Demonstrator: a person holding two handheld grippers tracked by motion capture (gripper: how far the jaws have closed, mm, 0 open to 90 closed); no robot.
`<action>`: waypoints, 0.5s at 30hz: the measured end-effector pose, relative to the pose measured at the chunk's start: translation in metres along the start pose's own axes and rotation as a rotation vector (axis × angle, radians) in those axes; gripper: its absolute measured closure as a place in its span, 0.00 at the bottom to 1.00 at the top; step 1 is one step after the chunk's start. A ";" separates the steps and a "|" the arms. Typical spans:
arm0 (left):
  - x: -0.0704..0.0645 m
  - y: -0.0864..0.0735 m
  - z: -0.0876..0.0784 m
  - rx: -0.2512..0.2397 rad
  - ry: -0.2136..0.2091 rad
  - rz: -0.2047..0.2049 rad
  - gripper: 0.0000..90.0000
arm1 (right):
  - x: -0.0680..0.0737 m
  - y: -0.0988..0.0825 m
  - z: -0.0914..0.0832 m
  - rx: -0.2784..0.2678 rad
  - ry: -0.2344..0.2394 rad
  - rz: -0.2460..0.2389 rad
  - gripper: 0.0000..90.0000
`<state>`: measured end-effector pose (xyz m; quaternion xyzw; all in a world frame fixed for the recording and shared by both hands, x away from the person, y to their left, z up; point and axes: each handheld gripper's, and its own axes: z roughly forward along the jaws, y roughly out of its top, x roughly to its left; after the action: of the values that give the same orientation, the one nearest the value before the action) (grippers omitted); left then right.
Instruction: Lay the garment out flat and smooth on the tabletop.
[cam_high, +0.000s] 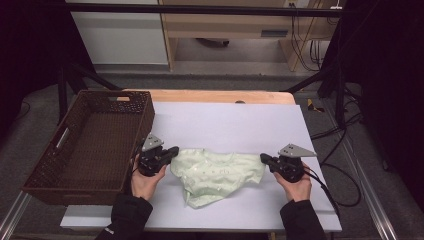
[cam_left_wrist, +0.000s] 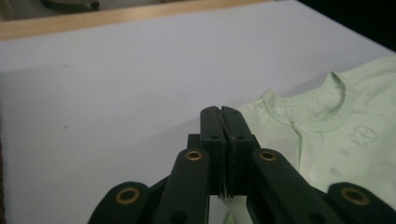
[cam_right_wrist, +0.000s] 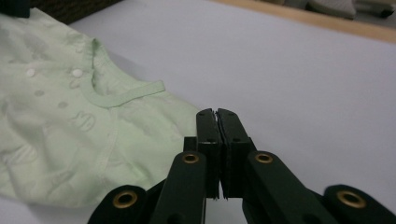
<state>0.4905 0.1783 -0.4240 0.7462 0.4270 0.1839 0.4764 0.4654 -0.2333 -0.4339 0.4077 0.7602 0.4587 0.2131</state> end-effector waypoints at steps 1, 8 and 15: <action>0.002 0.008 0.002 -0.021 0.026 -0.003 0.97 | -0.005 0.009 0.004 -0.027 -0.014 0.006 0.99; 0.018 0.020 0.020 -0.036 0.139 -0.047 0.97 | -0.022 0.033 0.029 -0.059 -0.062 0.014 0.99; 0.029 0.014 0.032 -0.012 0.154 -0.122 0.78 | -0.028 0.031 0.080 -0.035 -0.098 0.010 0.81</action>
<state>0.5357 0.1816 -0.4308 0.6996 0.5061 0.2138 0.4569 0.5504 -0.2064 -0.4476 0.4299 0.7386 0.4524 0.2549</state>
